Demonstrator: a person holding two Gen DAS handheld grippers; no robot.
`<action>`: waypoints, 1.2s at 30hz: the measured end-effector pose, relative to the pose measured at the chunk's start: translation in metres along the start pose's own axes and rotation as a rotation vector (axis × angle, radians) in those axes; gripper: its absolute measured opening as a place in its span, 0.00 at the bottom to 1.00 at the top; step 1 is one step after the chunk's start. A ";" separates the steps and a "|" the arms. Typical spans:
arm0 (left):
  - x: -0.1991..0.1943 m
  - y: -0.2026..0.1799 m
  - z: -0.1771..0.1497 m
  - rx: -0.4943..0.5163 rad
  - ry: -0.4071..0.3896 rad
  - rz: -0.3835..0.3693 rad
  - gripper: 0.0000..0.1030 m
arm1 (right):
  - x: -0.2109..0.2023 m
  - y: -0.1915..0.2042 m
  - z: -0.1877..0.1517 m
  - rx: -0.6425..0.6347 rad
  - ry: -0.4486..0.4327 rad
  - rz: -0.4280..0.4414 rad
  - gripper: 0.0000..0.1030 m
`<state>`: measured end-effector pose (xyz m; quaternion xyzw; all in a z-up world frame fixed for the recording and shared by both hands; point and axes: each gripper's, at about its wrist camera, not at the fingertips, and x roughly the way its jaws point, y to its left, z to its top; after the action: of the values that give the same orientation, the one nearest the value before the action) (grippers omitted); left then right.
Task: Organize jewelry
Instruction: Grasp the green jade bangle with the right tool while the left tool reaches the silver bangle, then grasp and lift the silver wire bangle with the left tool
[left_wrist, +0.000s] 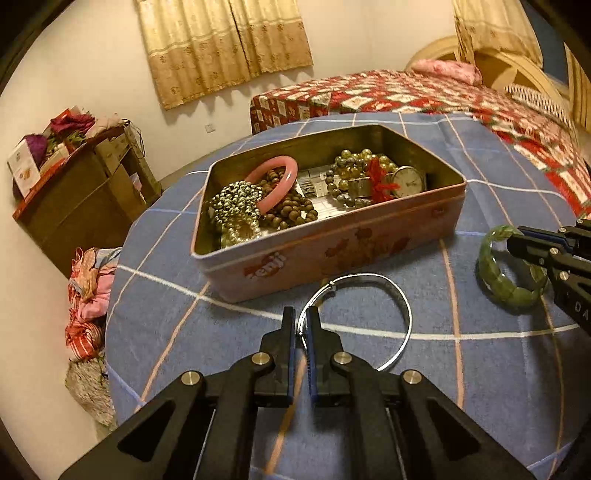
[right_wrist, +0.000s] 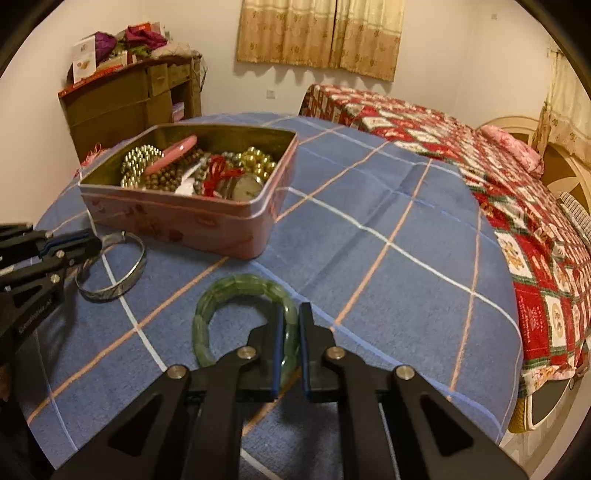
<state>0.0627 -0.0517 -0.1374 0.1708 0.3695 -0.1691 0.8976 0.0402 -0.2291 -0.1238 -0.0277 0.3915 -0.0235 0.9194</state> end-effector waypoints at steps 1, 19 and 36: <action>-0.002 0.000 -0.002 -0.003 -0.008 0.003 0.04 | -0.001 0.000 0.001 0.004 -0.009 0.002 0.09; -0.040 0.002 0.002 -0.010 -0.126 0.074 0.00 | -0.016 -0.004 0.003 0.031 -0.126 0.011 0.09; -0.026 0.011 -0.002 -0.132 -0.067 -0.013 0.78 | -0.016 -0.005 0.003 0.033 -0.116 0.019 0.09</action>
<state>0.0487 -0.0365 -0.1186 0.1031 0.3504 -0.1557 0.9178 0.0307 -0.2329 -0.1098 -0.0100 0.3375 -0.0199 0.9410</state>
